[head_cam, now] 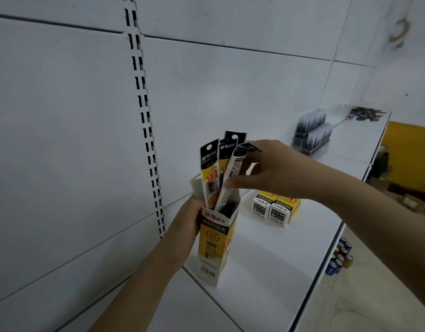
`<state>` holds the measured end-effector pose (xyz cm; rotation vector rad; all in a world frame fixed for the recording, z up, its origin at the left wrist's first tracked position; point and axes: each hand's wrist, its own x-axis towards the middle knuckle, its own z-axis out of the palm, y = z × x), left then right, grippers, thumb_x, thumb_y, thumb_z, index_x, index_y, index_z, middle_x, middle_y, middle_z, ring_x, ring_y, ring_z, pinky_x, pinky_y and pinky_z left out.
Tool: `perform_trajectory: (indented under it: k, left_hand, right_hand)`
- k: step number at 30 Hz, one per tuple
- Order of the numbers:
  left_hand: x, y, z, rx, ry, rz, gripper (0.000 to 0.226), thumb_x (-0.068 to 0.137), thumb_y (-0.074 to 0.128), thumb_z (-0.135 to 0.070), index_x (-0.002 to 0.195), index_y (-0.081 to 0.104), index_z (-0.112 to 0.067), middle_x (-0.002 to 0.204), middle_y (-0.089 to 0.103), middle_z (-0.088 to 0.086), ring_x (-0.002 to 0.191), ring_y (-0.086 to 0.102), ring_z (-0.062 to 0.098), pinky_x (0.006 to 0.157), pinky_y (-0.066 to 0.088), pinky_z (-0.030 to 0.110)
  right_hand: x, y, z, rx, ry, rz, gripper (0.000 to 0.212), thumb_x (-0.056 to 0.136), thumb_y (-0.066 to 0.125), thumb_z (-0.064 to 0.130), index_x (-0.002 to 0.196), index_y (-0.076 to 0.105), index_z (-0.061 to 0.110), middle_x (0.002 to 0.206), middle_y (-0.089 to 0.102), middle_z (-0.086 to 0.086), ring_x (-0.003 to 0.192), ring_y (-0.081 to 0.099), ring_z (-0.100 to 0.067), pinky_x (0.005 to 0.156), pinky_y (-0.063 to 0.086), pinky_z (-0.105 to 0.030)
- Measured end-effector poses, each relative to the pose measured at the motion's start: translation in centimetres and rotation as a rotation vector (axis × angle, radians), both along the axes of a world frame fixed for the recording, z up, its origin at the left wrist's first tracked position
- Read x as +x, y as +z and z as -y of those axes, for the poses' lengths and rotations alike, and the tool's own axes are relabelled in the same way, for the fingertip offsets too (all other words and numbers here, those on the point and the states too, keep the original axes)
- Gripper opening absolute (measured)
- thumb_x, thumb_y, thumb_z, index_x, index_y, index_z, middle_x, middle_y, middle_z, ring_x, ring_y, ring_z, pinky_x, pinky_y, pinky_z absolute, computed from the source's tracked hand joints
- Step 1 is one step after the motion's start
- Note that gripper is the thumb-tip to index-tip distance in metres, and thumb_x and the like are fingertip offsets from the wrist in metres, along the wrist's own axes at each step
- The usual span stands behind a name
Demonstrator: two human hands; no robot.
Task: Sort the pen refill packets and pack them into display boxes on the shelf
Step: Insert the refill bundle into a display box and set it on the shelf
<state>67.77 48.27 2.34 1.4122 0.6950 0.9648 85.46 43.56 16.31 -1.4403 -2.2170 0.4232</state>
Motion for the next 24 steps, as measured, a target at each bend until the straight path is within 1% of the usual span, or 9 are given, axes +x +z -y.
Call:
perform_trajectory:
  k: [3,6,8,11,13,16,19,21,24]
  left_hand:
    - [-0.8,2.2,0.1,0.094,-0.027,0.080,0.045,0.095,0.039,-0.032,0.136,0.053,-0.019,0.121,0.065,0.021,0.117,0.059,0.042,0.102,0.044,0.057]
    - [-1.8,3.7,0.6,0.163,-0.030,0.081,0.048,0.091,0.051,-0.037,0.136,0.052,-0.020,0.118,0.067,0.016,0.111,0.063,0.037,0.094,0.051,0.050]
    - [-2.4,3.9,0.7,0.198,-0.015,0.059,0.058,0.083,0.059,-0.050,0.133,0.054,-0.023,0.117,0.069,0.011,0.110,0.065,0.034,0.088,0.054,0.045]
    - [-3.1,4.2,1.0,0.228,-0.030,0.025,0.085,0.071,0.069,-0.070,0.137,0.052,-0.019,0.121,0.068,0.013,0.112,0.064,0.039,0.090,0.054,0.048]
    - [-3.3,4.6,1.3,0.256,-0.039,0.051,0.070,0.073,0.072,-0.063,0.128,0.058,-0.023,0.112,0.071,0.014,0.102,0.069,0.036,0.082,0.058,0.041]
    - [-2.8,5.4,1.7,0.238,0.104,0.081,0.025,0.088,0.068,-0.040,0.108,0.069,-0.024,0.098,0.075,0.011,0.088,0.073,0.030,0.073,0.058,0.040]
    - [-2.2,5.7,2.1,0.228,0.161,0.029,0.023,0.082,0.061,-0.031,0.101,0.067,-0.021,0.086,0.077,0.002,0.077,0.075,0.019,0.063,0.057,0.027]
    - [-2.1,5.7,2.3,0.225,0.137,-0.049,0.027,0.081,0.062,-0.036,0.105,0.065,-0.025,0.090,0.077,-0.001,0.083,0.075,0.018,0.071,0.060,0.031]
    - [-2.8,5.2,2.0,0.186,0.033,-0.062,0.028,0.094,0.060,-0.032,0.121,0.060,-0.025,0.109,0.073,0.009,0.101,0.070,0.029,0.095,0.052,0.053]
  right_hand:
    - [0.0,0.1,0.0,0.037,-0.008,-0.161,0.023,0.082,0.075,0.028,0.102,0.064,0.030,0.091,0.072,0.014,0.080,0.068,-0.001,0.075,0.057,-0.020]
    - [-0.2,0.2,-0.1,0.021,-0.005,-0.378,0.035,0.084,0.074,0.015,0.115,0.060,0.019,0.089,0.074,0.000,0.083,0.070,-0.009,0.083,0.057,-0.026]
    - [-0.5,-0.4,-0.2,-0.033,0.024,-0.334,0.033,0.085,0.073,0.014,0.115,0.062,0.022,0.090,0.075,-0.001,0.087,0.070,-0.010,0.089,0.056,-0.033]
    - [-0.7,-1.1,-0.2,-0.047,0.023,-0.278,0.024,0.085,0.073,0.015,0.108,0.068,0.023,0.094,0.075,-0.001,0.089,0.069,-0.013,0.091,0.055,-0.039]
    - [-0.9,-1.0,-0.3,-0.013,0.004,-0.313,0.023,0.086,0.071,0.016,0.109,0.068,0.019,0.099,0.074,0.002,0.093,0.068,-0.011,0.089,0.055,-0.036]
    - [-1.3,-0.8,-0.1,-0.081,0.056,-0.563,0.029,0.086,0.069,0.023,0.113,0.063,0.017,0.106,0.073,0.002,0.094,0.068,-0.012,0.083,0.055,-0.030]
    - [-2.1,-1.2,0.1,-0.027,0.084,-0.434,0.041,0.077,0.074,0.044,0.113,0.061,0.029,0.107,0.071,0.007,0.099,0.067,-0.015,0.083,0.057,-0.038]
    - [-2.7,-1.4,0.1,0.017,0.050,-0.351,0.033,0.077,0.076,0.041,0.106,0.068,0.027,0.102,0.073,0.009,0.098,0.068,-0.018,0.087,0.056,-0.045]
    - [-2.4,-0.8,-0.2,0.024,0.008,-0.451,0.017,0.082,0.075,0.028,0.094,0.073,0.016,0.093,0.076,0.007,0.090,0.072,-0.010,0.088,0.057,-0.036]
